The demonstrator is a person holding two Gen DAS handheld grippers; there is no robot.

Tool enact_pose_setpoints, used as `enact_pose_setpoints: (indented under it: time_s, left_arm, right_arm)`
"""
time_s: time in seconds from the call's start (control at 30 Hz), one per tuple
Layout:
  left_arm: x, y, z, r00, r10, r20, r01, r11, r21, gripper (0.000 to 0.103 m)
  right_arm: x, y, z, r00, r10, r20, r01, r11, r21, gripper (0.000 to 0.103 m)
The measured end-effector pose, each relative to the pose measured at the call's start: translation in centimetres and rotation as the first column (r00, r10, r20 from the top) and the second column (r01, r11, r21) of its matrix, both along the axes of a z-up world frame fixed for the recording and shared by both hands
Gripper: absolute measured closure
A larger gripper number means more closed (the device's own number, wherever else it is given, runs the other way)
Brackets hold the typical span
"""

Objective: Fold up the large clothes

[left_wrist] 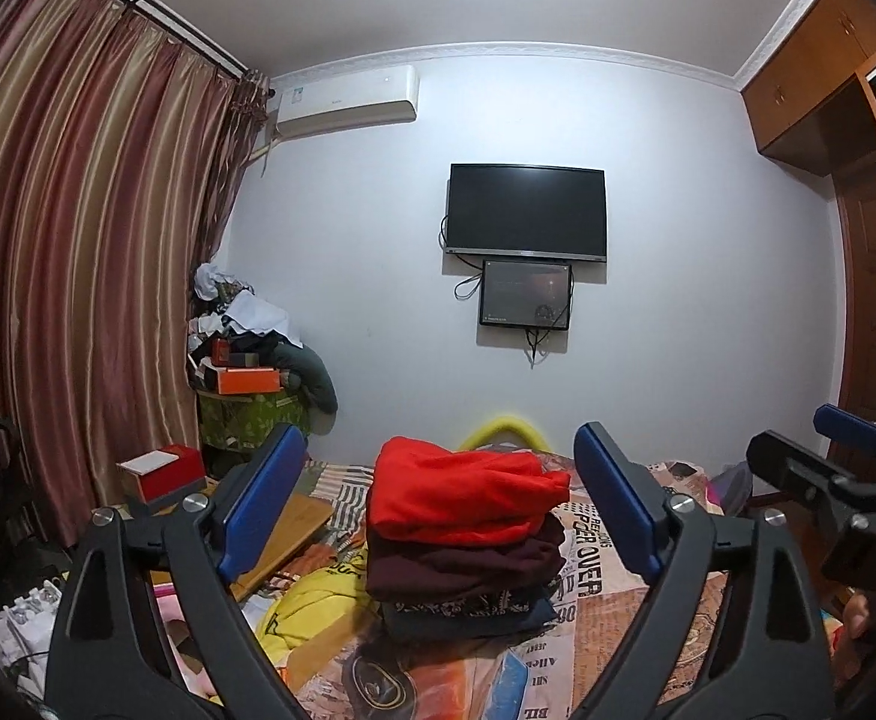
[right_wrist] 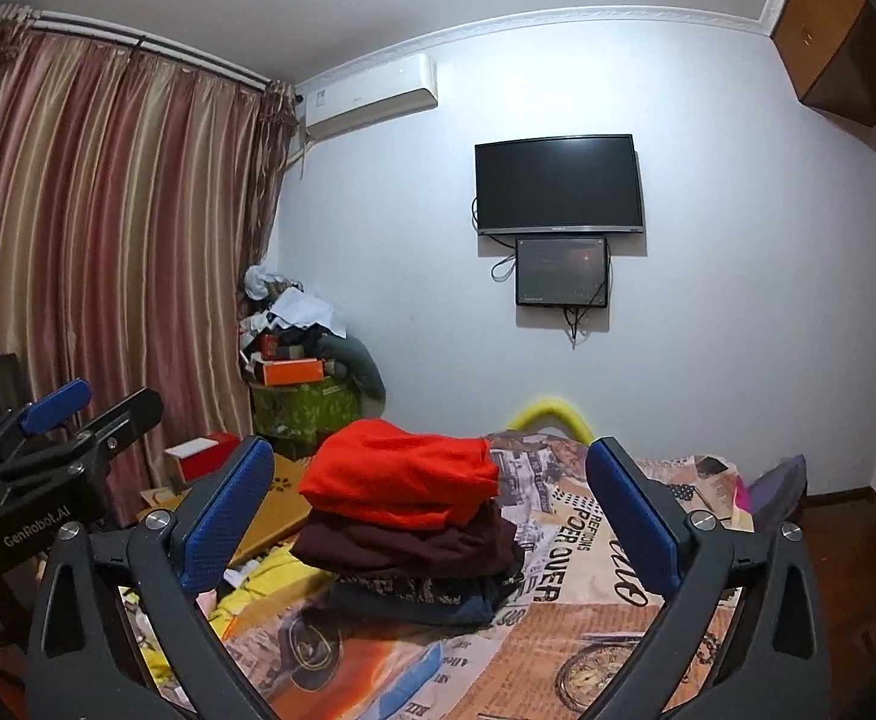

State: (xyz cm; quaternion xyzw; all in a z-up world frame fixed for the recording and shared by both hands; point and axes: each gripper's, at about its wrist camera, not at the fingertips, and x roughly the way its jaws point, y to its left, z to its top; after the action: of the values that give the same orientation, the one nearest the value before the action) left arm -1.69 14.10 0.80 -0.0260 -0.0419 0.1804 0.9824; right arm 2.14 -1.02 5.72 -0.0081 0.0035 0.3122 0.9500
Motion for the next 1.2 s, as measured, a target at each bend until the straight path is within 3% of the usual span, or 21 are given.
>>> enact_pose_setpoints:
  time_s: [0.6,1.2]
  left_arm:
    - [1.9,-1.3,-1.1,0.999,0.019,-0.047,-0.017,0.999,0.041,0.011]
    - [2.5,-1.2,-1.3,0.998,-0.006,-0.062,0.008,0.999,0.031,0.009]
  right_arm:
    - [0.4,-1.0,-1.3,0.998,-0.014,-0.054,0.013,1.000,-0.009,0.000]
    - [0.3,-1.2,-1.5,0.998,-0.021,-0.067,0.021,1.000,-0.005,0.000]
